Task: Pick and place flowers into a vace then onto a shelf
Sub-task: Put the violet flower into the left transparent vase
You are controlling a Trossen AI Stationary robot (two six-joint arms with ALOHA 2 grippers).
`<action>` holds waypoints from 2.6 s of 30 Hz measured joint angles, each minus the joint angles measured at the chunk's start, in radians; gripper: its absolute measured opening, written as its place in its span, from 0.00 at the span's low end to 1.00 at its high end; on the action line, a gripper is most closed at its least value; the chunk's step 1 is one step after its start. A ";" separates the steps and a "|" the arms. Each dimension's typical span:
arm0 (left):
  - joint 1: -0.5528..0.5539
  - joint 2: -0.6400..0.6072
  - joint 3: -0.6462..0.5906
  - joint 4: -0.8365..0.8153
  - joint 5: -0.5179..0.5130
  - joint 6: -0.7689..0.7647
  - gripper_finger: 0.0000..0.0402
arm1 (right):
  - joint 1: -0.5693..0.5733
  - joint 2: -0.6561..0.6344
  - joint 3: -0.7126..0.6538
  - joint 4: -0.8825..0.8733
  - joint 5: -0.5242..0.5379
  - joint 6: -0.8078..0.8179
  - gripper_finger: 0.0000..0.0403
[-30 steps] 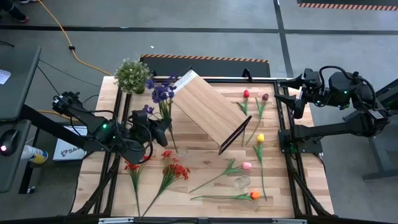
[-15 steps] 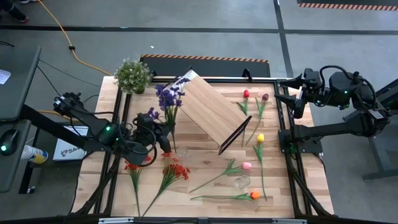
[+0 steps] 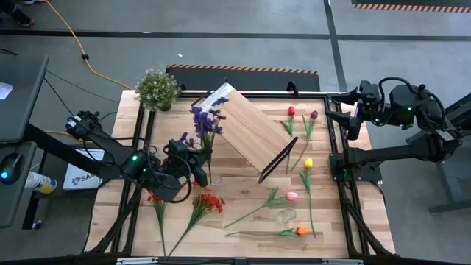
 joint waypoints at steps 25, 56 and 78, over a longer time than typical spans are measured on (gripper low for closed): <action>0.026 0.103 0.000 -0.012 -0.057 0.003 0.16 | 0.000 0.000 0.000 0.008 0.000 0.000 0.75; 0.047 0.202 0.001 -0.061 -0.083 -0.069 0.18 | 0.000 0.000 0.000 0.017 -0.007 0.000 0.75; 0.047 0.273 0.000 -0.111 -0.056 -0.186 0.13 | 0.000 0.000 0.000 0.043 -0.027 0.000 0.75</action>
